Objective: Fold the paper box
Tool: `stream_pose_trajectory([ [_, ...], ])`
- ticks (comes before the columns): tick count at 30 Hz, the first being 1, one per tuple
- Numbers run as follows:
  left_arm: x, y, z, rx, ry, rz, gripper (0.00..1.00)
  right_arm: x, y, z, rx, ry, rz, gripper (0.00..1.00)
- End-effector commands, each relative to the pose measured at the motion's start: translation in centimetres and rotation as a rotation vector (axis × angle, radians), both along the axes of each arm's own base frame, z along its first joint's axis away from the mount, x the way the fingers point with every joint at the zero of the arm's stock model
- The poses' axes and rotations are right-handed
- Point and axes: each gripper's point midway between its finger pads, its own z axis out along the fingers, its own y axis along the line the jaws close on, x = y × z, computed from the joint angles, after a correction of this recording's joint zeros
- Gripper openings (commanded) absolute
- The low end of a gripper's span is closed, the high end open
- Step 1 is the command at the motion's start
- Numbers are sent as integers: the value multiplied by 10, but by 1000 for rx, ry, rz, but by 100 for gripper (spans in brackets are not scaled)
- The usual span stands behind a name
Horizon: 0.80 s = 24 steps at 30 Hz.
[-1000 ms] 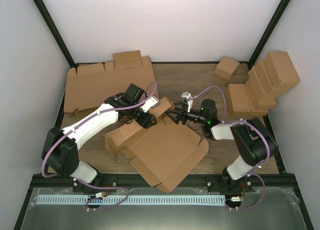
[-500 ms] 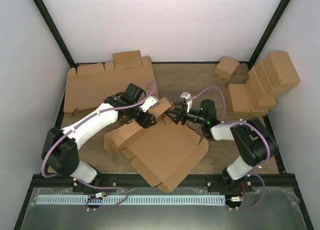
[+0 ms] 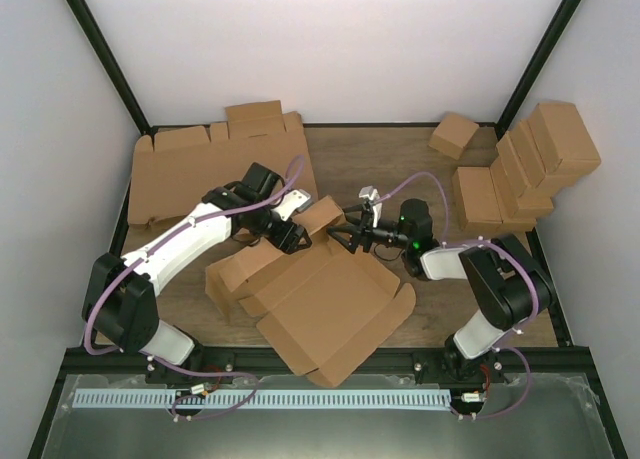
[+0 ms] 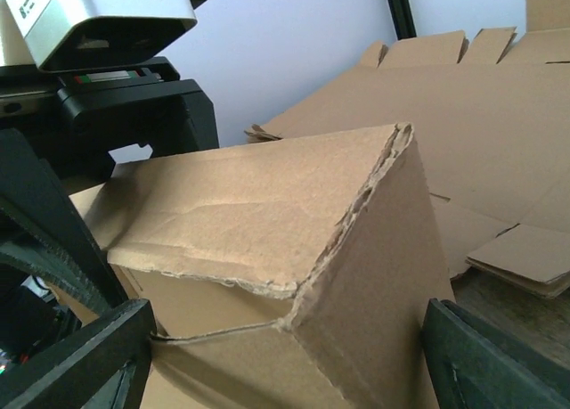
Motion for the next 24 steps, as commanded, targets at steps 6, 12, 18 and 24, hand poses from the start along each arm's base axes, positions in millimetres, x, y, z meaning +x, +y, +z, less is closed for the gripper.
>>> stream_pose_trajectory([
  [6, 4, -21, 34, -136, -63, -78, 68, -13, 3, -18, 6, 140, 126, 94],
  [12, 8, -19, 32, -143, -48, -69, 68, -6, -3, -18, -8, 155, 58, 97],
  [18, 8, -19, 31, -139, -43, -75, 68, -10, -15, -27, 32, 203, 75, 100],
  [24, 7, -18, 28, -135, -41, -84, 68, -11, -14, -32, 31, 215, 82, 100],
])
